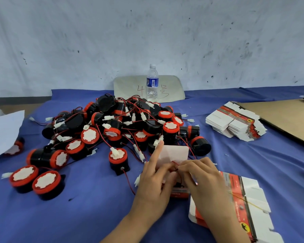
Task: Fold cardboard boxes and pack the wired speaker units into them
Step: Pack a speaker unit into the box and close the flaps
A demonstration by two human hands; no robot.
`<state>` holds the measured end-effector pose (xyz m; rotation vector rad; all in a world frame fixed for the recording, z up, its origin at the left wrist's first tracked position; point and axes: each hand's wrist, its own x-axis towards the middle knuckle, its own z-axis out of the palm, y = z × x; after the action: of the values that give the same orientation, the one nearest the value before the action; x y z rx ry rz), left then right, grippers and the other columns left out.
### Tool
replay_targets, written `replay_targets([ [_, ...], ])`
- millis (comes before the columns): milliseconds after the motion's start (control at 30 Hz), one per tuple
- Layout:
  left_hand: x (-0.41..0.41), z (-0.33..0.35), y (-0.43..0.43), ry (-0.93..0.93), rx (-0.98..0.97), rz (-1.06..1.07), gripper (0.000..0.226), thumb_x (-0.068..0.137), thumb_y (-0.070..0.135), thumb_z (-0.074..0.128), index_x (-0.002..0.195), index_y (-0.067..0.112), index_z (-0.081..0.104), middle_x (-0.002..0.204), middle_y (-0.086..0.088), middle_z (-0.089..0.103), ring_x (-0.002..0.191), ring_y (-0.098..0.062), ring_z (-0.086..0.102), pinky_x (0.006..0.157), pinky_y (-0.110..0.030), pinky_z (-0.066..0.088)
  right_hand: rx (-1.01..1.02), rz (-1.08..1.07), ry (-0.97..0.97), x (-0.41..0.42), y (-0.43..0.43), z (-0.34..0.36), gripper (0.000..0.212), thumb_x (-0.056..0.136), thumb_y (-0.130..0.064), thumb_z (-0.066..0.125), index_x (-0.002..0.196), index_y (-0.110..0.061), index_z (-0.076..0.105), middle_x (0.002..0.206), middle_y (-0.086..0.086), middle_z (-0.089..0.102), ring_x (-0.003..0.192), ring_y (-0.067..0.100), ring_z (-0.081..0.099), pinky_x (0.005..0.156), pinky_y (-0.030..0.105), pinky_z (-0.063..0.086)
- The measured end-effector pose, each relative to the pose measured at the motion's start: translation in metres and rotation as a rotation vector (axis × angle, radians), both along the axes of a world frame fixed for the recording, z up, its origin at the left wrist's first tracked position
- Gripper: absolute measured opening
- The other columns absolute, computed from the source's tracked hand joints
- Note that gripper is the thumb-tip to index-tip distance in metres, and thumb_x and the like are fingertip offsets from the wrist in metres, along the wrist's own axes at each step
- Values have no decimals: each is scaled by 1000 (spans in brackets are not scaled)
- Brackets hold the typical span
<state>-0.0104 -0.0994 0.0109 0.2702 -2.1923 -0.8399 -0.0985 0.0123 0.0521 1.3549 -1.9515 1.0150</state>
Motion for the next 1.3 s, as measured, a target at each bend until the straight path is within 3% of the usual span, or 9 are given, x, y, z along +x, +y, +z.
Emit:
replay_targets([
  [133, 2, 2, -1, 7, -7, -2, 23, 93, 24, 59, 113, 30, 51, 158, 24, 7, 134, -10, 40, 95, -46, 47, 72, 15, 9, 6, -3, 0, 31, 53, 13, 86, 65, -12, 71, 70, -6, 68, 70, 16, 52, 67, 21, 40],
  [267, 0, 0, -3, -55, -89, 28, 22, 94, 31, 51, 113, 35, 61, 159, 24, 0, 136, 1, 22, 102, -46, 42, 97, 116, -34, 8, 0, 4, 27, 62, 9, 80, 71, -16, 73, 74, -11, 68, 75, 10, 47, 69, 19, 42],
  [433, -4, -2, -6, -18, -62, 55, 43, 95, 49, 40, 111, 23, 71, 159, 23, 6, 135, 4, 21, 104, -47, 40, -250, 322, -730, 16, 10, 17, 47, 79, 2, 72, 89, -42, 56, 85, -7, 72, 74, 9, 67, 65, 17, 52],
  [600, -4, -2, -4, -21, -45, 34, 42, 95, 49, 41, 117, 27, 69, 159, 21, 7, 139, 4, 21, 106, -46, 40, -447, 537, -1067, 22, 7, 20, 18, 75, -16, 65, 90, -21, 56, 85, 10, 74, 61, 14, 64, 57, 22, 53],
  [700, -1, -1, -4, -11, -47, 53, 41, 93, 45, 39, 113, 27, 71, 159, 23, 10, 138, -5, 32, 99, -47, 45, -297, 504, -898, 24, 6, 19, 9, 77, -18, 70, 79, -24, 65, 80, -3, 74, 59, 7, 64, 58, 16, 50],
  [867, -2, 0, -5, -7, -50, 101, 31, 88, 27, 42, 88, 20, 73, 156, 29, 10, 130, -14, 45, 88, -45, 49, 26, 205, -145, 19, 2, 10, 4, 78, -13, 69, 76, -15, 66, 71, -10, 64, 65, 2, 54, 57, 8, 40],
  [1000, -1, -1, -6, 21, -25, 47, 23, 90, 5, 58, 100, 20, 72, 158, 26, 10, 134, -13, 43, 92, -41, 51, 52, 94, -168, 19, -3, 0, 5, 77, -9, 69, 75, -12, 66, 68, -7, 61, 70, 10, 51, 59, 9, 35],
  [1100, 1, 2, -5, 50, -44, 37, 33, 89, 8, 51, 113, 23, 69, 158, 24, 11, 138, 3, 27, 102, -35, 45, 52, -25, -121, 10, -3, -2, 12, 70, -5, 76, 74, -14, 69, 62, -5, 61, 57, 11, 54, 57, 16, 37],
  [1300, 3, 4, -2, -9, -24, 16, 59, 81, 9, 50, 133, 37, 46, 157, 28, 5, 143, 4, 13, 111, -22, 30, 106, -172, 86, 4, -2, -2, 7, 71, -17, 75, 67, -15, 69, 56, -8, 59, 56, 21, 48, 57, 24, 33],
])
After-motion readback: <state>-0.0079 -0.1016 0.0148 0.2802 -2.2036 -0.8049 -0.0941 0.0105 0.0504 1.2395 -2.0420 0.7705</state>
